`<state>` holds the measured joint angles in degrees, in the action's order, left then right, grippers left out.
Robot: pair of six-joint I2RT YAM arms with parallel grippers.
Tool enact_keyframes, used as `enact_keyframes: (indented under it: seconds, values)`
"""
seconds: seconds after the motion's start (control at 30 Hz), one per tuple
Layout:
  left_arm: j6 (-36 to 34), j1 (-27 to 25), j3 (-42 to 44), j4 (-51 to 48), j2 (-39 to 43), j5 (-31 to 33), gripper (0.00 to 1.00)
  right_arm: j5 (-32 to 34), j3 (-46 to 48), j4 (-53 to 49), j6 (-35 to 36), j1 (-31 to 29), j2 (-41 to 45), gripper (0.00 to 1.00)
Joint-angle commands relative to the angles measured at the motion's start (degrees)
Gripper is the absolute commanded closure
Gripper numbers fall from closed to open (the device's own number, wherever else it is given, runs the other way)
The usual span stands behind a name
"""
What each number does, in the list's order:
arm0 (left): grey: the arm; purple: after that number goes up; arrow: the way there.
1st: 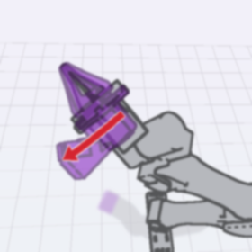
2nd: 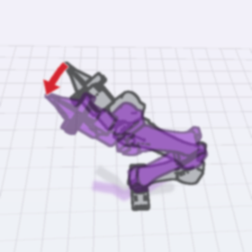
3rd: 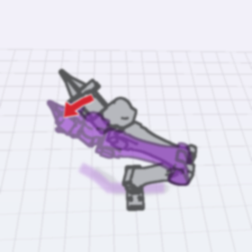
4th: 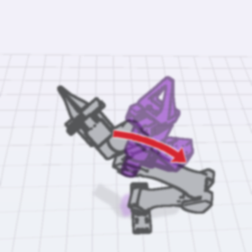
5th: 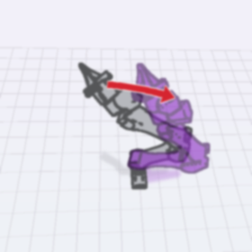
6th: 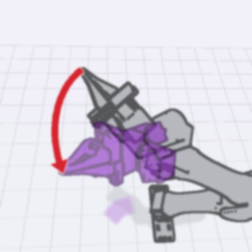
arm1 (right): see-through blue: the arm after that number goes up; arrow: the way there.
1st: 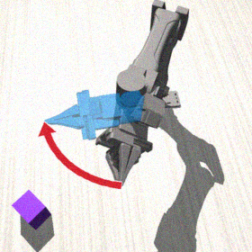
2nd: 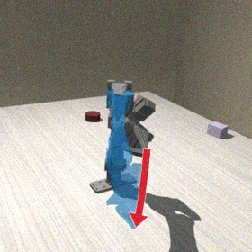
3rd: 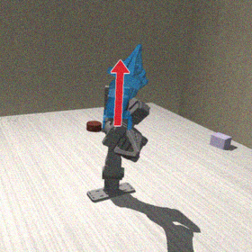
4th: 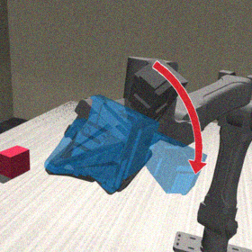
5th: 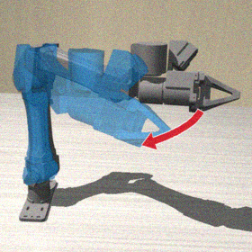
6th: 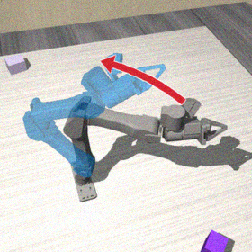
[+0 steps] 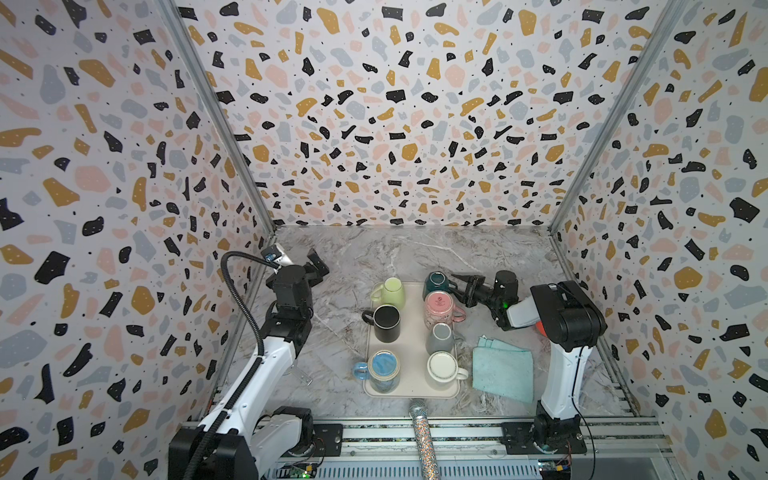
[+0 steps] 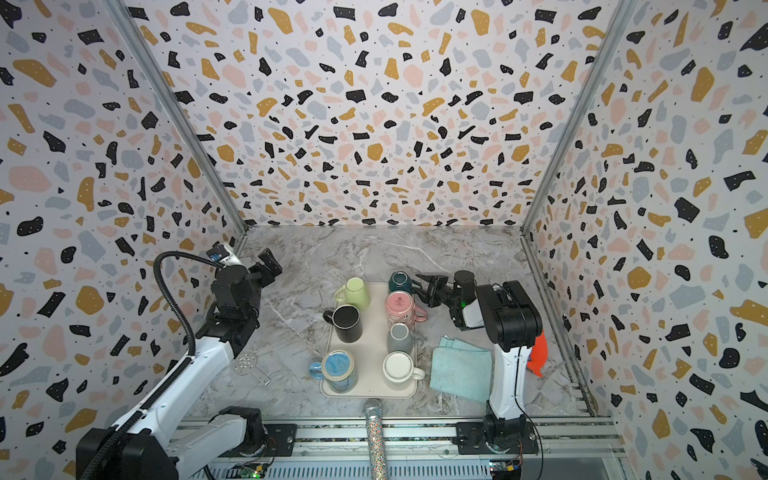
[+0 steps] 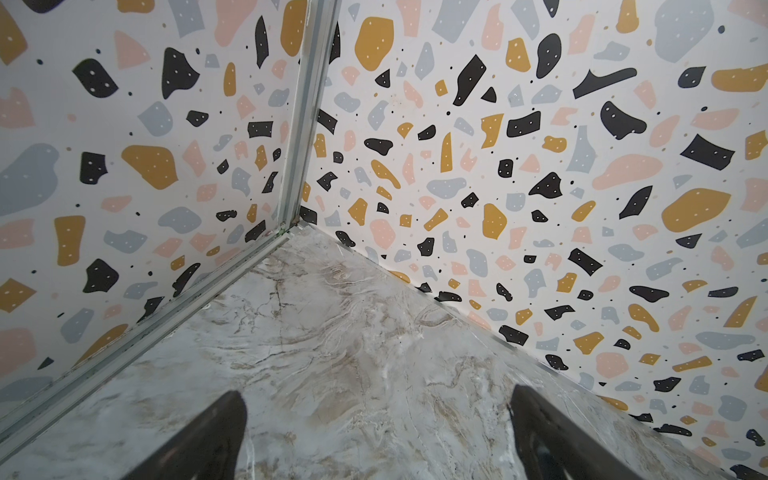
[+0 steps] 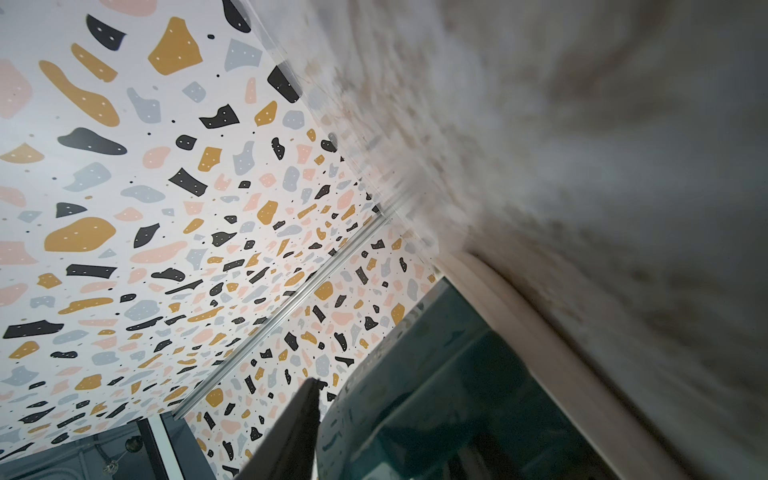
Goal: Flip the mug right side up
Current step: 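Close the right gripper on the dark green mug and lift it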
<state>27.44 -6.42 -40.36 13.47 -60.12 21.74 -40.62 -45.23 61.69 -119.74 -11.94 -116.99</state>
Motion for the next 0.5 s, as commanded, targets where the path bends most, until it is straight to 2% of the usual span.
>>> enact_keyframes:
  seconds: [0.0, 0.47]
  values:
    - [-1.43, 0.53, -2.27, -0.15, 0.17, 0.57, 0.0, 0.56, -1.44, 1.63, -1.28, -0.4, -0.37, 0.53]
    - [-2.33, 0.88, -2.18, -1.06, 0.7, 0.72, 0.0, 0.72, -3.67, 3.61, -1.9, -1.64, -3.37, 0.74]
